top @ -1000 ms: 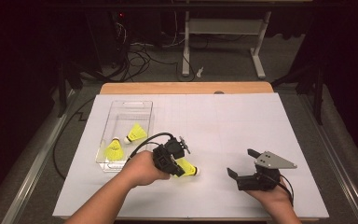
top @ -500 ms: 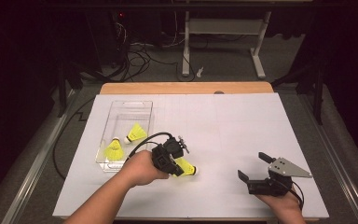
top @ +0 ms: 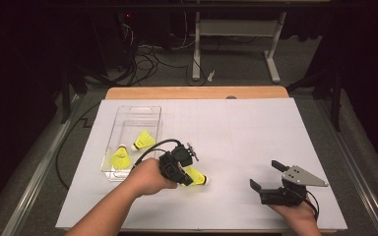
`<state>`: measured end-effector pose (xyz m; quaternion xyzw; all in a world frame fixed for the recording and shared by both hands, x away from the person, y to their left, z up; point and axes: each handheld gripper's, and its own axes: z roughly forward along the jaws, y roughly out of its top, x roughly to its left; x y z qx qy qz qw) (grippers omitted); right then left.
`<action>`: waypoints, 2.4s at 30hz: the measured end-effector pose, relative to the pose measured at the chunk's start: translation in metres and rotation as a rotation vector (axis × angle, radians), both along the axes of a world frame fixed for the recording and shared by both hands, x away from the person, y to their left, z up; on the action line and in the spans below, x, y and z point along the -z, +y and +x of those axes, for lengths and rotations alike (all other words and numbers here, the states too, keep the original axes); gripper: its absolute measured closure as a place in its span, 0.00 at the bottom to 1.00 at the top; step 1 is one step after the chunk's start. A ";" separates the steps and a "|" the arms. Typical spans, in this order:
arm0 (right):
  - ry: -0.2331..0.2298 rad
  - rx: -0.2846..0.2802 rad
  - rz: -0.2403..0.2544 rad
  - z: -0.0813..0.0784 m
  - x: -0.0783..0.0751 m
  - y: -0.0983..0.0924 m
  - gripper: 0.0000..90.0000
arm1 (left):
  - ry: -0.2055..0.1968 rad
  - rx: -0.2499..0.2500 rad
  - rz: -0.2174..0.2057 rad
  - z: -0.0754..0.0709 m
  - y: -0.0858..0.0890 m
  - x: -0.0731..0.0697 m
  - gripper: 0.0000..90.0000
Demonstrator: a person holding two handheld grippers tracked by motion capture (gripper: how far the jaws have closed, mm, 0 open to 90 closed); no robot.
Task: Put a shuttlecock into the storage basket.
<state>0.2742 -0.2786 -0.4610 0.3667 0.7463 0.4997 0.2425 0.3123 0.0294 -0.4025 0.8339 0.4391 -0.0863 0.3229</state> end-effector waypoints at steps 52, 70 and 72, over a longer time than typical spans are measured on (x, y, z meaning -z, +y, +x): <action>-0.010 -0.023 0.008 0.000 -0.003 0.002 0.00 | -0.060 -0.139 -0.010 0.017 0.086 -0.063 1.00; -0.004 -0.026 0.004 0.000 -0.002 0.004 0.00 | -0.067 -0.279 0.007 0.023 0.137 -0.060 1.00; -0.005 -0.026 0.004 0.000 -0.002 0.004 0.00 | -0.066 -0.294 0.003 0.023 0.142 -0.060 1.00</action>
